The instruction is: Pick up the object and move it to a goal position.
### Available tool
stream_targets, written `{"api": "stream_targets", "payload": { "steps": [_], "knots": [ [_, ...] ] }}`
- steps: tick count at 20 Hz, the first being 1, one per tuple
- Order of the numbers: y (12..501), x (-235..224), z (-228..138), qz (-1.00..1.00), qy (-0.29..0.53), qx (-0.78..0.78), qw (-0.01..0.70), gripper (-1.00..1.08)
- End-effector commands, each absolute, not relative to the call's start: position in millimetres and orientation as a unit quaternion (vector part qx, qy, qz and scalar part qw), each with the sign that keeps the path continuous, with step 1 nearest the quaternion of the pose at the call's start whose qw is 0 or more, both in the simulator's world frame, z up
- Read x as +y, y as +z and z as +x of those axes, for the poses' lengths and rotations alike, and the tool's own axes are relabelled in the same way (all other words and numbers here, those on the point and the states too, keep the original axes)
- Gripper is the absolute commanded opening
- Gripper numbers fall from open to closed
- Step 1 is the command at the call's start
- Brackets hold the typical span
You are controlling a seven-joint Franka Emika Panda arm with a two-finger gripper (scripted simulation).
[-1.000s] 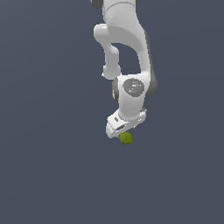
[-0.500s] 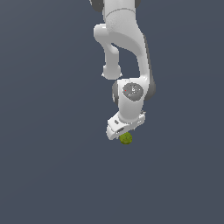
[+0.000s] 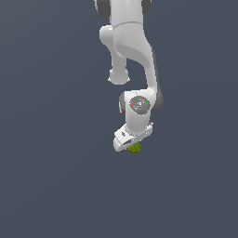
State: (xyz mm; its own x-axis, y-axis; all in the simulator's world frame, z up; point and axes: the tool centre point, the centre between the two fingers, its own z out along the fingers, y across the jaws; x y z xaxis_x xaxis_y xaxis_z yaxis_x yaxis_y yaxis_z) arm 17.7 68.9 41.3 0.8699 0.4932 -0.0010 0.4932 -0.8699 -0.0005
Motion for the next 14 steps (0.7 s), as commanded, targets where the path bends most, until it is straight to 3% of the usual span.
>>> {"api": "stream_targets", "payload": {
  "steps": [1, 14],
  "knots": [
    [40.7, 69.0, 18.3, -0.967, 0.0, -0.255, 0.0, -1.0],
    [44.0, 65.0, 16.5, -0.967, 0.0, -0.255, 0.0, -1.0]
  ]
}}
